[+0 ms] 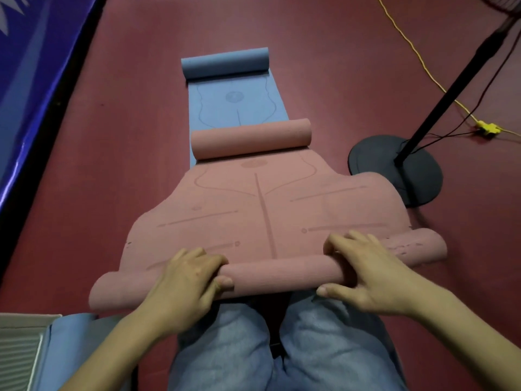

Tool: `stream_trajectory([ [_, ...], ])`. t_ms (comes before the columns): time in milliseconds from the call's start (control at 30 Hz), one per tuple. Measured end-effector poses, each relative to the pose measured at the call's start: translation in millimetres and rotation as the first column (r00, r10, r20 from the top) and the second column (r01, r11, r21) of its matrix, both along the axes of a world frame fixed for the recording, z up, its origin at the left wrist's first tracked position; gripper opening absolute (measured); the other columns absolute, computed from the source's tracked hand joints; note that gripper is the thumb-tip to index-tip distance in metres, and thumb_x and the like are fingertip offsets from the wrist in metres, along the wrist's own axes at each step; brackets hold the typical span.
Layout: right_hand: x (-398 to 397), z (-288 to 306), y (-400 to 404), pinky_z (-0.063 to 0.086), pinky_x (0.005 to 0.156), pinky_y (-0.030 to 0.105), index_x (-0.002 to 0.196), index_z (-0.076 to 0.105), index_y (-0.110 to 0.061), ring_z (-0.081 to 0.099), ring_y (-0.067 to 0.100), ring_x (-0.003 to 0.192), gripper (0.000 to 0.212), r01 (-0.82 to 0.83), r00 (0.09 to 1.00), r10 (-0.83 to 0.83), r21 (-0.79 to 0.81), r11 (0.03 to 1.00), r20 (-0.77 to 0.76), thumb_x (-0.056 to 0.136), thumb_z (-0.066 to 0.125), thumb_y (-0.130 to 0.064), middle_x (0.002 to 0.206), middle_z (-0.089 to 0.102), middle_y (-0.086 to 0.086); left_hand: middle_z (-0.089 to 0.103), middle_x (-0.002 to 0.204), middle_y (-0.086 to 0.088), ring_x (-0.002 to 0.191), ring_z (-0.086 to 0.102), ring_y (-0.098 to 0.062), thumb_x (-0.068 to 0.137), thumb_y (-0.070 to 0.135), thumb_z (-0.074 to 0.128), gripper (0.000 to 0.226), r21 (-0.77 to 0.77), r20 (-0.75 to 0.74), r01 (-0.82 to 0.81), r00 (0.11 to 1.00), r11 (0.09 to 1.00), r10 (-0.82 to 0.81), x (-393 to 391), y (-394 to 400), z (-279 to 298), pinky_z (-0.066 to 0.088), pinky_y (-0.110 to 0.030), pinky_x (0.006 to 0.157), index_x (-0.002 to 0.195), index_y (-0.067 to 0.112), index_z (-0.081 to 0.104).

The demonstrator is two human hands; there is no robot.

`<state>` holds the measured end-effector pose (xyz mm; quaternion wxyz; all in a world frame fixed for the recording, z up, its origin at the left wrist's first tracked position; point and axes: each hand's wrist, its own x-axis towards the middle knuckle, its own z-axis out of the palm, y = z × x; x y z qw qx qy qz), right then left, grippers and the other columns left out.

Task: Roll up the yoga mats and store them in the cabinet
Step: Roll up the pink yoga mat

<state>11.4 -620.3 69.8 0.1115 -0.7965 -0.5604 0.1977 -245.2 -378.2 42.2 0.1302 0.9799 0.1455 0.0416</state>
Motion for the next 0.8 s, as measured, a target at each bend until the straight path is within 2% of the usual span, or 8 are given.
stream_trajectory([
  [67, -5, -10, -8, 0.041, 0.088, 0.034, 0.106, 0.052, -0.031, 0.041, 0.010, 0.102, 0.055, 0.044, 0.999, -0.045, 0.063, 0.997, 0.009, 0.078, 0.058, -0.078, 0.106, 0.048, -0.014, 0.056, 0.072, 0.010, 0.072, 0.049, -0.014, 0.090, 0.052, 0.048, 0.030, 0.004, 0.001, -0.003, 1.000, 1.000, 0.003, 4, 2, -1, 0.040, -0.032, 0.061, 0.089, 0.026, 0.065],
  [200, -5, -12, -1, 0.037, 0.086, 0.041, 0.108, 0.060, -0.030, 0.043, 0.022, 0.107, 0.053, 0.044, 0.976, -0.060, 0.076, 0.996, 0.209, 0.085, 0.044, -0.075, 0.113, 0.051, -0.009, 0.058, 0.080, 0.010, 0.081, 0.056, -0.019, 0.089, 0.059, 0.040, 0.042, -0.073, -0.090, -0.052, 0.995, 0.996, 0.045, 12, 9, 1, 0.044, -0.036, 0.069, 0.095, 0.027, 0.067],
  [333, 4, -9, 13, 0.031, 0.090, 0.041, 0.116, 0.058, -0.036, 0.039, 0.017, 0.105, 0.055, 0.037, 0.983, -0.039, 0.014, 0.999, 0.182, 0.087, 0.032, -0.074, 0.116, 0.055, -0.021, 0.056, 0.101, 0.008, 0.090, 0.048, -0.020, 0.092, 0.056, 0.042, 0.043, 0.016, -0.042, -0.048, 0.998, 0.999, 0.049, 14, 12, -2, 0.048, -0.040, 0.074, 0.098, 0.026, 0.073],
  [433, 5, -4, 21, 0.025, 0.092, 0.036, 0.131, 0.049, -0.037, 0.029, 0.010, 0.105, 0.053, 0.067, 0.989, -0.071, 0.030, 0.997, 0.132, 0.091, 0.040, -0.069, 0.122, 0.054, -0.024, 0.045, 0.094, 0.005, 0.082, 0.036, -0.017, 0.092, 0.054, 0.041, 0.047, 0.081, 0.004, -0.097, 0.995, 0.992, 0.097, 18, 9, -3, 0.039, -0.034, 0.067, 0.102, 0.024, 0.075],
  [500, 4, 1, 26, 0.023, 0.089, 0.033, 0.124, 0.047, -0.034, 0.021, 0.008, 0.096, 0.041, 0.113, 0.990, -0.117, 0.050, 0.992, 0.084, 0.093, 0.052, -0.060, 0.107, 0.050, -0.025, 0.045, 0.089, 0.004, 0.077, 0.038, -0.018, 0.093, 0.050, 0.041, 0.047, 0.093, 0.028, -0.096, 0.995, 0.991, 0.094, 19, 4, -3, 0.038, -0.034, 0.062, 0.111, 0.022, 0.074],
  [567, 5, 4, 28, 0.026, 0.090, 0.036, 0.111, 0.046, -0.034, 0.022, 0.008, 0.093, 0.033, 0.106, 0.991, -0.110, 0.057, 0.993, 0.070, 0.092, 0.048, -0.061, 0.094, 0.045, -0.026, 0.045, 0.089, 0.001, 0.074, 0.043, -0.022, 0.096, 0.048, 0.041, 0.043, 0.101, 0.047, -0.086, 0.996, 0.991, 0.081, 17, 2, -4, 0.043, -0.038, 0.056, 0.113, 0.020, 0.070],
  [667, 9, 1, 31, 0.029, 0.094, 0.042, 0.103, 0.040, -0.039, 0.032, 0.011, 0.098, 0.036, 0.081, 0.994, -0.081, 0.008, 0.997, 0.070, 0.086, 0.029, -0.069, 0.099, 0.053, -0.023, 0.050, 0.091, 0.001, 0.076, 0.050, -0.025, 0.098, 0.050, 0.040, 0.041, 0.125, 0.052, -0.096, 0.995, 0.987, 0.090, 13, -2, -1, 0.049, -0.042, 0.060, 0.103, 0.017, 0.064],
  [800, 14, -6, 34, 0.027, 0.096, 0.042, 0.104, 0.039, -0.042, 0.037, 0.012, 0.105, 0.036, 0.107, 0.994, -0.108, 0.006, 0.994, 0.035, 0.085, 0.025, -0.070, 0.104, 0.054, -0.021, 0.057, 0.091, 0.000, 0.077, 0.054, -0.024, 0.087, 0.075, 0.050, 0.065, 0.164, 0.039, -0.120, 0.993, 0.979, 0.115, 15, -12, 5, 0.048, -0.039, 0.066, 0.099, 0.013, 0.065],
])
